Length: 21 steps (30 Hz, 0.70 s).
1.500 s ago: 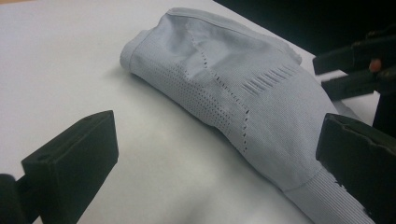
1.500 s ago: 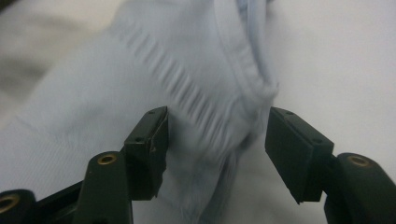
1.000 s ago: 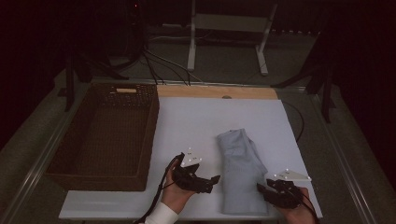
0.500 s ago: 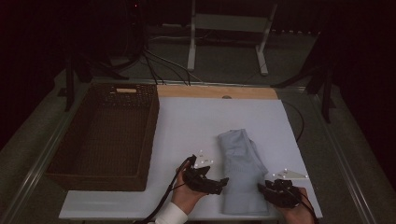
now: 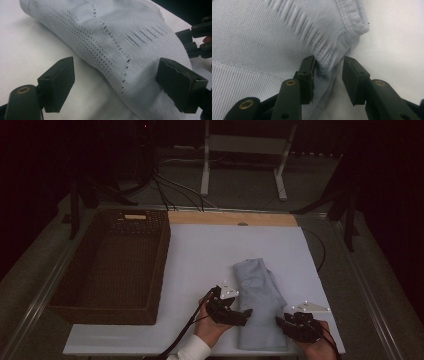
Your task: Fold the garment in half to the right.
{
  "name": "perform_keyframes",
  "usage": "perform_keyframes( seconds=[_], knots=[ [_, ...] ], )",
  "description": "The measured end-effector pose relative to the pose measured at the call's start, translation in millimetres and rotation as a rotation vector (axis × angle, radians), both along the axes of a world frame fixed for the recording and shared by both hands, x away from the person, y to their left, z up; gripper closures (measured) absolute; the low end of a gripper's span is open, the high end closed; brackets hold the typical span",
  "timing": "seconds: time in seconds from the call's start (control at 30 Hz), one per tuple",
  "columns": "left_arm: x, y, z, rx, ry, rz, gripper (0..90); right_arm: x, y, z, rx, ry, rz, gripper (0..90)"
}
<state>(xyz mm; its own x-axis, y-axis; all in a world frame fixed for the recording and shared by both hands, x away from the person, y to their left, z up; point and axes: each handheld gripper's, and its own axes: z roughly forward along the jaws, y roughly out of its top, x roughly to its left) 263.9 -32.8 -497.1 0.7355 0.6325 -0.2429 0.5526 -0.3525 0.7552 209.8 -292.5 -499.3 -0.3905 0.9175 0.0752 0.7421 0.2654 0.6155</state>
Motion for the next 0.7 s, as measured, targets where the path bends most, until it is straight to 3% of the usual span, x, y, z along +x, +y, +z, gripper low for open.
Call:
perform_keyframes(
  seconds=[0.2, 0.47, 0.6, 0.7],
  knots=[
    [0.9, -5.6, -5.3, 0.001, 0.024, -0.018, 22.8, 0.0, 0.0, -0.1, 0.000, -0.002, -0.001, 60.9],
    [1.7, -10.3, -8.6, 0.000, 0.068, -0.027, 38.1, 0.1, 0.1, -0.1, 0.000, -0.002, -0.003, 59.6],
    [2.3, -10.1, -8.6, -0.010, 0.074, -0.022, 52.1, -0.1, 0.5, -0.1, 0.000, -0.001, -0.001, 60.0],
    [4.1, -8.8, -8.0, -0.013, 0.082, -0.018, 70.7, 0.1, 1.2, -0.1, 0.002, 0.002, 0.003, 62.2]
  ],
)
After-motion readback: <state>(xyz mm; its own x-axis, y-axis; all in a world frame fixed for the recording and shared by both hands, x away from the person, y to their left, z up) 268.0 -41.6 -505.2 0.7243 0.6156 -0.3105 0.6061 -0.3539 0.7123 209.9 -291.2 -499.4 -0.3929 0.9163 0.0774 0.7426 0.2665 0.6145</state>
